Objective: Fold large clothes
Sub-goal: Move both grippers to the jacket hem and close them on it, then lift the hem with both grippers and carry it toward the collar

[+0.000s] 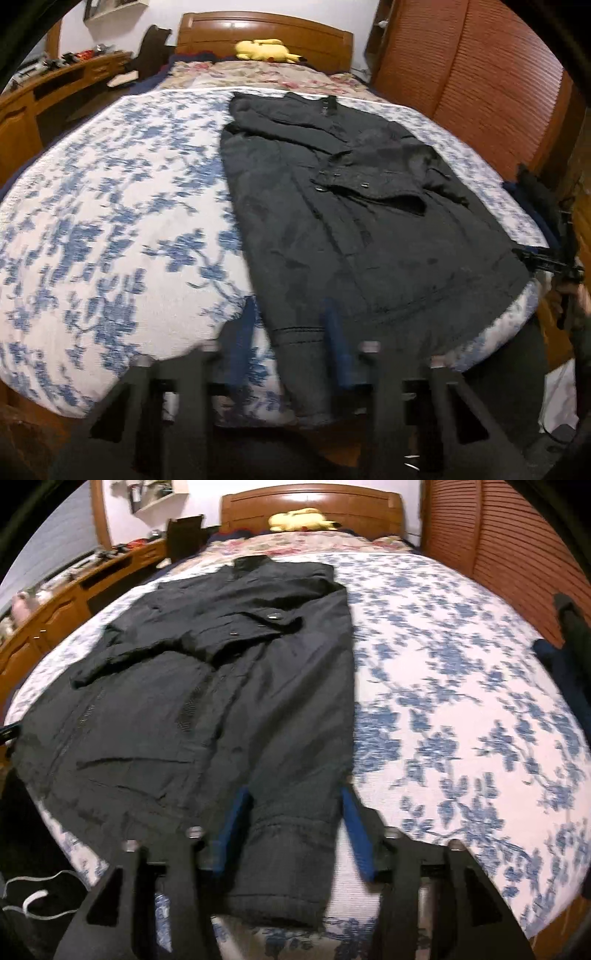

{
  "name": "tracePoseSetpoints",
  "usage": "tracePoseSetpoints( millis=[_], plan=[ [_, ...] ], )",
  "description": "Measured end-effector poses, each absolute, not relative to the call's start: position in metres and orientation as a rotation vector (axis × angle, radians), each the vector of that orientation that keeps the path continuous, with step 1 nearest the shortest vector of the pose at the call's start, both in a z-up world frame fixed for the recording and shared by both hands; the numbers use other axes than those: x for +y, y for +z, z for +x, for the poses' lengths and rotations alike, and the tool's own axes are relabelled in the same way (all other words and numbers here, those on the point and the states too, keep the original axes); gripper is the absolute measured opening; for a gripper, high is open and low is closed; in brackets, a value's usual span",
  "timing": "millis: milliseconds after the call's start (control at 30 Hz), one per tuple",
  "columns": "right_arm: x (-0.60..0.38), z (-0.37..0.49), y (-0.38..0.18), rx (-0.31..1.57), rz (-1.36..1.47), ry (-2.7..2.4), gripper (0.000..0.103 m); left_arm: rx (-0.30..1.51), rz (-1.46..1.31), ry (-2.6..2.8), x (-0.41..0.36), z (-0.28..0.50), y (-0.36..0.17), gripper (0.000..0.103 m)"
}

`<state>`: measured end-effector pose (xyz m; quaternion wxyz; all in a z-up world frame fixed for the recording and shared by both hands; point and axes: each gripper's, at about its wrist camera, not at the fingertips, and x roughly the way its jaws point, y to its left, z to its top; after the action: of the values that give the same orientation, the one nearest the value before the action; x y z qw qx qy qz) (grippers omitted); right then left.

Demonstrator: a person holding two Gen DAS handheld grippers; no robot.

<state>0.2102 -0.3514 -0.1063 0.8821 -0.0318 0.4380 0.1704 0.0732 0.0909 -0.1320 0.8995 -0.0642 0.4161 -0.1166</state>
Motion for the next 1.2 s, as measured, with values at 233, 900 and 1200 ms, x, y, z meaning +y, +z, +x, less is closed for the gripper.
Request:
tracePoseSetpoints(
  millis=[233, 900, 1200],
  plan=[
    [-0.351, 0.212, -0.093, 0.87, -0.036, 0.433, 0.017, 0.794, -0.132, -0.266, 0.091, 0.066, -0.105, 0.009],
    [-0.395, 0.122, 0.09, 0.463, 0.112, 0.524, 0.01, 0.407, -0.043, -0.283, 0.082, 0.011, 0.078, 0.006],
    [-0.421, 0.018, 0.154, 0.279, 0.102, 0.559, 0.01, 0.241, -0.071, -0.322, 0.089, -0.04, 0.141, 0.006]
  ],
)
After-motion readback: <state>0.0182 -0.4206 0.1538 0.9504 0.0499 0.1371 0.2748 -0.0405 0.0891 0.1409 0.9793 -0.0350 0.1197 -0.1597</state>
